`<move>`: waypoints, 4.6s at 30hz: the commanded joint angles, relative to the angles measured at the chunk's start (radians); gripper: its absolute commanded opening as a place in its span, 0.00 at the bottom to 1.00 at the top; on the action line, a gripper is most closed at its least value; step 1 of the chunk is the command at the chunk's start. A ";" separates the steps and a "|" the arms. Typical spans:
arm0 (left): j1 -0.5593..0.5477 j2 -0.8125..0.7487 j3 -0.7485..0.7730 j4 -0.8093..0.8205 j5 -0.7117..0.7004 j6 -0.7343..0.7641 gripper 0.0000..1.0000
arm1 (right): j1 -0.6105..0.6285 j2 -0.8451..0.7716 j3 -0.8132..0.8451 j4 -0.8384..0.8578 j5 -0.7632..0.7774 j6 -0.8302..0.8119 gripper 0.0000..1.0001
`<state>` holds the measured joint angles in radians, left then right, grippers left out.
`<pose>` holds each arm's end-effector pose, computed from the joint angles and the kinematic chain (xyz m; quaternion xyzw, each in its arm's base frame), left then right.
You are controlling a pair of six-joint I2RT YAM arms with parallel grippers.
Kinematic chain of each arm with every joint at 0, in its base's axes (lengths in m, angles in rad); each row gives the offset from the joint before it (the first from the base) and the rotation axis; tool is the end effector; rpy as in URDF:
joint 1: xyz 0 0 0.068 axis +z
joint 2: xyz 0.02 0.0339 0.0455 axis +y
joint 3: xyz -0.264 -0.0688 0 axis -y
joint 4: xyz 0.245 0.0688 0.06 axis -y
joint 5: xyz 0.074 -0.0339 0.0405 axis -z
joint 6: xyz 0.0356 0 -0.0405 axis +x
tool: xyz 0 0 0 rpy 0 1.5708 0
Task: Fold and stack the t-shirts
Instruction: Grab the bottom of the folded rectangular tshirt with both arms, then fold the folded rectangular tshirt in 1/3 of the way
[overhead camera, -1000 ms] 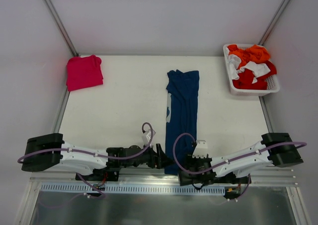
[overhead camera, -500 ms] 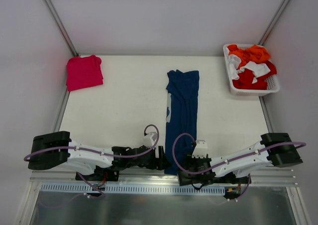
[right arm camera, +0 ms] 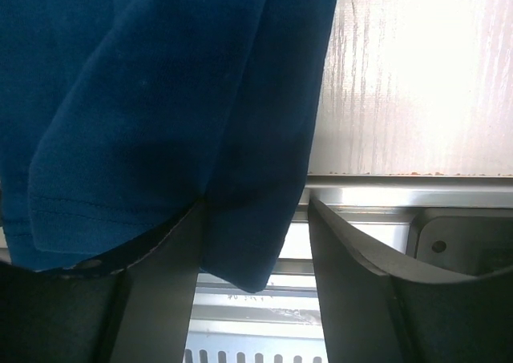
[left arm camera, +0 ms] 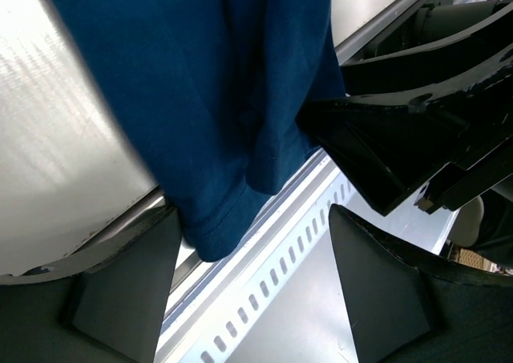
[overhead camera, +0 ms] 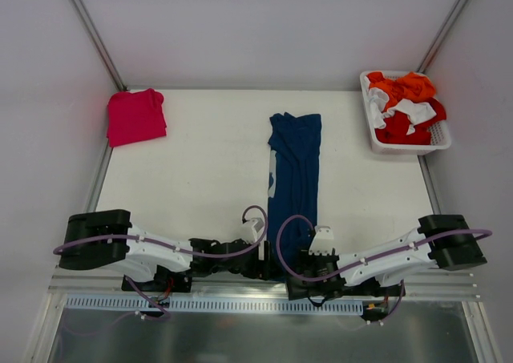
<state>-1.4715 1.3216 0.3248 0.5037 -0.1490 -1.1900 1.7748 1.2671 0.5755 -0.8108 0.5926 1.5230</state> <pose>0.0285 -0.2328 0.1445 0.0823 0.8528 -0.4819 0.1837 -0.0160 0.1755 0.1521 -0.1101 0.9496 0.0554 0.2884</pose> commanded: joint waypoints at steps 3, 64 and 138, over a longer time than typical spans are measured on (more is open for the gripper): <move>-0.019 0.039 0.013 0.096 0.048 -0.034 0.73 | -0.009 0.032 -0.003 0.093 0.001 0.006 0.54; 0.546 0.189 0.505 -0.379 0.054 0.463 0.00 | -0.760 0.046 0.250 0.217 0.084 -0.906 0.01; 0.571 0.146 0.507 -0.407 0.008 0.569 0.00 | -0.983 -0.047 0.201 0.421 -0.139 -1.172 0.00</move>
<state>-0.8913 1.4681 0.8436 0.0704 -0.1070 -0.5938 0.7872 1.1545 0.7361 -0.4850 0.4698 0.3408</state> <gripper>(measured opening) 0.005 0.009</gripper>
